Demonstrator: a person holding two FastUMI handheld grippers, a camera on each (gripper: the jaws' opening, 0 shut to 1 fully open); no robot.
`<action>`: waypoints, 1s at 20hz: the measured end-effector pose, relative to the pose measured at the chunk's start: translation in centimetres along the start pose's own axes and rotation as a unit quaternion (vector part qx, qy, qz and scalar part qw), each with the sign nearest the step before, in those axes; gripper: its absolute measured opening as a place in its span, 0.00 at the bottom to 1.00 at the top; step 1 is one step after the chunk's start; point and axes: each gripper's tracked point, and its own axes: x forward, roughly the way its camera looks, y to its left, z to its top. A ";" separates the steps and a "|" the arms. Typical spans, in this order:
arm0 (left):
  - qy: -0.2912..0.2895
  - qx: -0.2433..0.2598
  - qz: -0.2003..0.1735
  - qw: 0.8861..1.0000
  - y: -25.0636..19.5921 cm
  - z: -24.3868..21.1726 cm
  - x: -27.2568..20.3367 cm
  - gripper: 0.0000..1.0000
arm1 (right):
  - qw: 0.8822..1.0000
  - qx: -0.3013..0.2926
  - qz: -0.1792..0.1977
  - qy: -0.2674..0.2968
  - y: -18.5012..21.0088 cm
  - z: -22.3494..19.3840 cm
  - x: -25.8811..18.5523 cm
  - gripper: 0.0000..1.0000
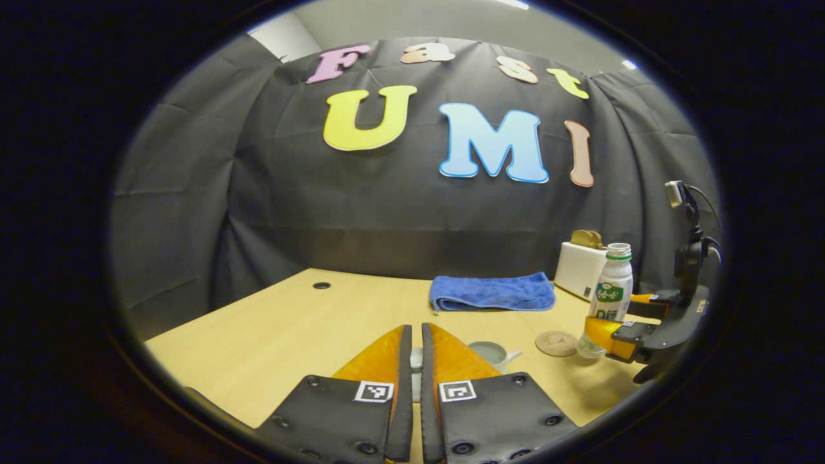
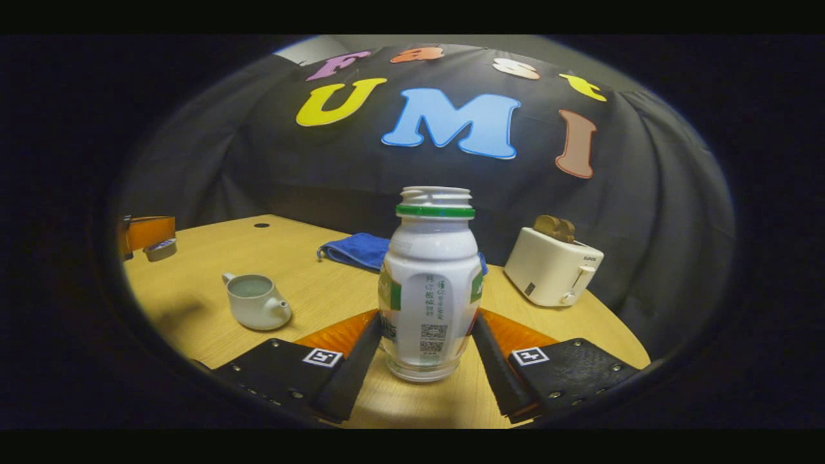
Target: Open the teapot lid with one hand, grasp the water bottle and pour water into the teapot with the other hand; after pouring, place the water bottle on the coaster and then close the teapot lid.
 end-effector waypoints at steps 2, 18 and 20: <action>-0.003 0.006 -0.022 1.000 -1.7 0.2 1.5 0.16 | 1.000 0.010 0.000 -0.007 -0.5 0.1 -0.2 0.81; 0.017 0.036 -0.051 0.998 -6.9 -2.9 8.1 0.12 | 0.999 0.042 0.010 -0.033 -2.5 0.1 0.2 0.81; 0.017 0.040 -0.053 0.998 -7.4 -3.3 8.2 0.12 | 0.998 0.047 0.012 -0.032 -2.6 -0.1 0.1 0.81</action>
